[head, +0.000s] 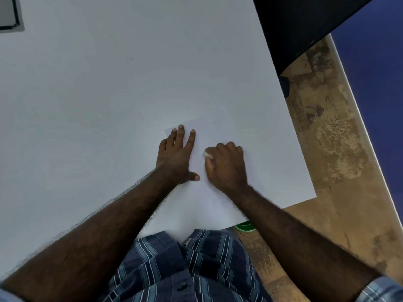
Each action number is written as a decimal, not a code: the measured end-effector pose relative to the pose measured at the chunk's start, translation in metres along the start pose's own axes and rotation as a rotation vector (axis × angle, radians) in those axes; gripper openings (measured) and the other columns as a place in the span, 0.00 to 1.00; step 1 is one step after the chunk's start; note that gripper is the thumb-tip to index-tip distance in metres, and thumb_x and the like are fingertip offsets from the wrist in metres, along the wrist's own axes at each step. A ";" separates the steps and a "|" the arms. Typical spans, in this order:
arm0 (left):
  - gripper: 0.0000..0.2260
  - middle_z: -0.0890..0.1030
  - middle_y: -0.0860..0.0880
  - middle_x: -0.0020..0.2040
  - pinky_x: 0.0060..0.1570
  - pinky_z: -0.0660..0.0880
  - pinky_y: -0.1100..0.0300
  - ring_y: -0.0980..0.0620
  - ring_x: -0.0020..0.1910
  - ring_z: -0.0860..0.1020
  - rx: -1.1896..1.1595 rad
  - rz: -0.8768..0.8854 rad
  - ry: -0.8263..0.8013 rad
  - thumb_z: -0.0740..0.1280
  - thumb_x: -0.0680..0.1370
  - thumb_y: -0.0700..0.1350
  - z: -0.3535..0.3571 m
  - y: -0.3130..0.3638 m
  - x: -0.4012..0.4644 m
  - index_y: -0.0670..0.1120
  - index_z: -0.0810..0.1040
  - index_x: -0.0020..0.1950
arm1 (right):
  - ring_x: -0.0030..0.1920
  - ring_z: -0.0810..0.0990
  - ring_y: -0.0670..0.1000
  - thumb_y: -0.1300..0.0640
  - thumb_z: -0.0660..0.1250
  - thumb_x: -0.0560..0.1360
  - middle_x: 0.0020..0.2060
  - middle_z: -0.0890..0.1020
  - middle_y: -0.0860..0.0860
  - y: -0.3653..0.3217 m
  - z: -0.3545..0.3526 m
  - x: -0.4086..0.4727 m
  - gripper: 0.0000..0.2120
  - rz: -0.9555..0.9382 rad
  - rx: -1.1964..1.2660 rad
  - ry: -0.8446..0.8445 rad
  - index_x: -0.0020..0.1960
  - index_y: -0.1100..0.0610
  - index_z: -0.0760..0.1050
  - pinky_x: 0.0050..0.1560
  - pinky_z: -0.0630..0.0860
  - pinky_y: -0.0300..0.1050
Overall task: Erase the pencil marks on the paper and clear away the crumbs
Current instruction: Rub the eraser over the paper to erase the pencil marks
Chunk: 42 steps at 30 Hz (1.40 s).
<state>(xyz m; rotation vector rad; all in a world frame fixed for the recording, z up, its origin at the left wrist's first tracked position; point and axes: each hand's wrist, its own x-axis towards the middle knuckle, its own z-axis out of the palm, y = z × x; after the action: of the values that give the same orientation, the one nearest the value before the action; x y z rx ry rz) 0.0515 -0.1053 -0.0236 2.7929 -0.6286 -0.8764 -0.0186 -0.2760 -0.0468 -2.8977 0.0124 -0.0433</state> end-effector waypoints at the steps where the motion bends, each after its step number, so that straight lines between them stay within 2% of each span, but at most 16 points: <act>1: 0.64 0.33 0.42 0.83 0.80 0.47 0.45 0.40 0.83 0.39 0.001 0.001 0.002 0.77 0.67 0.69 0.000 0.000 0.000 0.51 0.33 0.84 | 0.47 0.78 0.58 0.55 0.66 0.78 0.43 0.83 0.51 0.008 -0.001 0.005 0.07 0.069 -0.013 0.045 0.51 0.52 0.83 0.48 0.71 0.54; 4: 0.64 0.33 0.42 0.83 0.80 0.46 0.45 0.41 0.83 0.39 -0.005 -0.002 -0.005 0.77 0.67 0.68 -0.001 0.001 0.000 0.52 0.33 0.84 | 0.45 0.76 0.60 0.57 0.68 0.76 0.41 0.81 0.51 0.029 -0.006 0.023 0.05 0.327 -0.003 0.165 0.47 0.52 0.82 0.47 0.67 0.53; 6: 0.64 0.32 0.42 0.83 0.80 0.45 0.45 0.41 0.83 0.38 -0.003 -0.004 -0.010 0.77 0.67 0.68 -0.001 0.002 0.000 0.52 0.33 0.83 | 0.46 0.77 0.60 0.57 0.67 0.76 0.41 0.82 0.51 0.025 -0.007 0.025 0.05 0.366 0.029 0.172 0.48 0.53 0.82 0.47 0.67 0.53; 9: 0.64 0.32 0.42 0.83 0.80 0.46 0.45 0.40 0.83 0.39 0.010 -0.007 -0.009 0.77 0.67 0.69 -0.001 0.002 0.001 0.51 0.33 0.83 | 0.46 0.76 0.58 0.54 0.63 0.77 0.42 0.82 0.51 -0.001 -0.004 0.012 0.09 0.238 0.068 0.102 0.49 0.53 0.82 0.48 0.70 0.54; 11: 0.64 0.33 0.42 0.83 0.80 0.47 0.45 0.40 0.83 0.39 0.015 -0.005 -0.009 0.77 0.67 0.69 -0.001 0.002 0.000 0.51 0.33 0.83 | 0.47 0.78 0.57 0.53 0.63 0.79 0.44 0.83 0.52 -0.013 -0.001 -0.002 0.10 0.084 0.066 0.019 0.53 0.54 0.82 0.49 0.71 0.54; 13: 0.64 0.33 0.42 0.83 0.80 0.47 0.45 0.40 0.83 0.39 0.014 -0.004 -0.011 0.77 0.67 0.69 -0.001 0.002 0.000 0.51 0.33 0.83 | 0.48 0.78 0.57 0.54 0.65 0.79 0.45 0.83 0.52 -0.007 -0.001 -0.004 0.10 0.017 0.036 0.011 0.54 0.54 0.83 0.49 0.71 0.54; 16: 0.64 0.32 0.42 0.83 0.80 0.46 0.44 0.40 0.83 0.38 0.002 -0.005 -0.018 0.77 0.67 0.68 -0.002 0.002 0.000 0.51 0.33 0.83 | 0.45 0.77 0.60 0.54 0.65 0.75 0.41 0.81 0.52 0.020 -0.004 0.016 0.08 0.204 -0.003 0.123 0.49 0.52 0.83 0.48 0.69 0.54; 19: 0.64 0.32 0.42 0.83 0.81 0.46 0.43 0.40 0.83 0.38 -0.009 -0.006 -0.025 0.78 0.67 0.67 -0.003 0.003 0.000 0.52 0.33 0.83 | 0.46 0.77 0.61 0.55 0.67 0.76 0.41 0.82 0.52 0.039 -0.009 0.033 0.06 0.382 0.028 0.194 0.48 0.52 0.83 0.48 0.70 0.55; 21: 0.64 0.32 0.42 0.83 0.81 0.46 0.43 0.40 0.83 0.38 -0.002 -0.004 -0.024 0.78 0.67 0.68 -0.003 0.003 0.000 0.51 0.33 0.83 | 0.46 0.77 0.61 0.55 0.66 0.76 0.41 0.81 0.52 0.029 -0.009 0.030 0.07 0.354 0.041 0.189 0.48 0.53 0.82 0.48 0.70 0.55; 26: 0.64 0.32 0.42 0.83 0.80 0.45 0.44 0.40 0.83 0.38 0.010 -0.003 -0.027 0.77 0.67 0.69 -0.002 0.003 0.000 0.51 0.32 0.83 | 0.46 0.77 0.57 0.55 0.66 0.79 0.42 0.81 0.51 -0.006 0.001 -0.004 0.07 0.067 0.028 0.063 0.51 0.54 0.82 0.47 0.70 0.53; 27: 0.64 0.32 0.42 0.83 0.80 0.46 0.44 0.40 0.83 0.38 0.010 -0.003 -0.025 0.77 0.67 0.69 -0.002 0.003 0.000 0.51 0.32 0.83 | 0.46 0.77 0.58 0.55 0.66 0.78 0.42 0.81 0.51 -0.002 0.000 -0.003 0.07 0.074 0.023 0.069 0.51 0.54 0.83 0.47 0.70 0.53; 33: 0.64 0.33 0.42 0.83 0.80 0.46 0.43 0.40 0.83 0.38 0.006 -0.003 -0.024 0.77 0.67 0.68 -0.003 0.003 0.001 0.54 0.32 0.83 | 0.45 0.76 0.60 0.57 0.67 0.76 0.40 0.81 0.52 0.032 -0.006 0.025 0.06 0.387 0.033 0.211 0.48 0.53 0.83 0.47 0.69 0.54; 35: 0.64 0.33 0.42 0.83 0.80 0.46 0.43 0.40 0.83 0.38 0.011 -0.003 -0.028 0.77 0.67 0.68 -0.003 0.003 0.001 0.55 0.32 0.83 | 0.45 0.76 0.59 0.57 0.68 0.76 0.40 0.80 0.52 0.020 -0.005 0.020 0.05 0.347 0.050 0.205 0.48 0.54 0.82 0.47 0.68 0.53; 39: 0.63 0.33 0.42 0.83 0.80 0.46 0.43 0.39 0.83 0.38 0.022 -0.006 -0.038 0.77 0.67 0.69 -0.003 0.003 0.002 0.55 0.32 0.83 | 0.46 0.77 0.58 0.56 0.66 0.79 0.42 0.82 0.52 -0.003 0.000 -0.005 0.07 0.089 0.020 0.082 0.52 0.55 0.83 0.47 0.70 0.53; 40: 0.63 0.33 0.42 0.83 0.80 0.46 0.43 0.39 0.83 0.39 0.023 -0.006 -0.038 0.77 0.67 0.69 -0.003 0.003 0.002 0.55 0.32 0.83 | 0.45 0.77 0.58 0.55 0.66 0.78 0.42 0.82 0.52 0.001 -0.001 -0.004 0.08 0.067 0.009 0.083 0.52 0.55 0.83 0.47 0.70 0.54; 42: 0.63 0.33 0.41 0.83 0.80 0.47 0.43 0.39 0.83 0.39 0.026 -0.006 -0.032 0.77 0.67 0.68 -0.003 0.003 0.002 0.55 0.33 0.83 | 0.45 0.76 0.60 0.55 0.66 0.76 0.41 0.81 0.52 0.016 -0.001 0.010 0.07 0.143 -0.024 0.130 0.50 0.53 0.83 0.46 0.70 0.54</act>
<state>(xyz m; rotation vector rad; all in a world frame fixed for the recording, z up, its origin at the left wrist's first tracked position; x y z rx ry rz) 0.0535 -0.1086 -0.0219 2.8107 -0.6411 -0.9227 -0.0087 -0.2921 -0.0497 -2.9042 0.2441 -0.2074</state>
